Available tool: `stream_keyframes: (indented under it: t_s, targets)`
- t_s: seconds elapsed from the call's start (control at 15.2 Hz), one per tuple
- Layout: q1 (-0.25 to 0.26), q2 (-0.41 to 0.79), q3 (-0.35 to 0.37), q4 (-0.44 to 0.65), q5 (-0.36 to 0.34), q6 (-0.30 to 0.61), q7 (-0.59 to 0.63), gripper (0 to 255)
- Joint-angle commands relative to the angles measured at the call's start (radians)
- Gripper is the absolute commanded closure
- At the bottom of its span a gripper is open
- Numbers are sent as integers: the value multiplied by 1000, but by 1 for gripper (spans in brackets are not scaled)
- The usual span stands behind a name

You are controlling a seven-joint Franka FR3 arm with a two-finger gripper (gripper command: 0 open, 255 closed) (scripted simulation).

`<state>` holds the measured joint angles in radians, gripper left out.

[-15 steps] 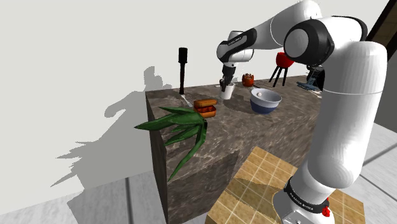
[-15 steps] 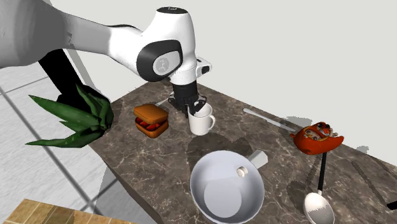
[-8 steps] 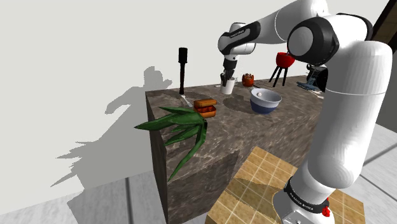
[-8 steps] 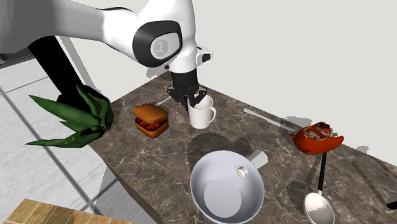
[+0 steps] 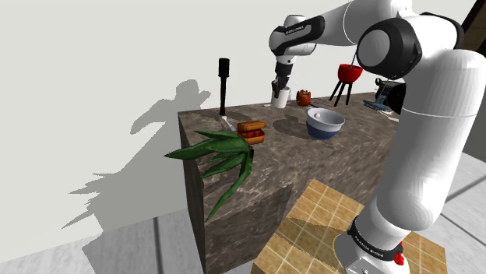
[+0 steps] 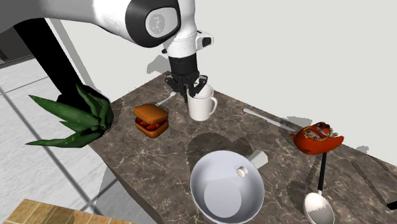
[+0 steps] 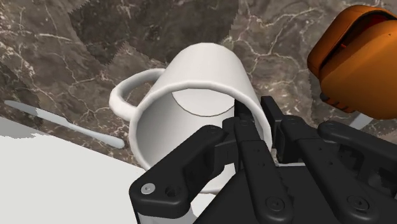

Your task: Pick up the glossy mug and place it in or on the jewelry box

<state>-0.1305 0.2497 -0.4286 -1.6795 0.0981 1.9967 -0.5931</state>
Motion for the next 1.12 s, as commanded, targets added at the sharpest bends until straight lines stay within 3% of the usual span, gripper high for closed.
stream_keyframes:
  t_s: [0.0,0.53,1.06]
  targets:
    - [1,-3,0,22,-2,-24,3,255]
    - [-2,-11,-4,112,-8,-121,7,255]
    - [128,-145,59,-13,-89,-120,209,255]
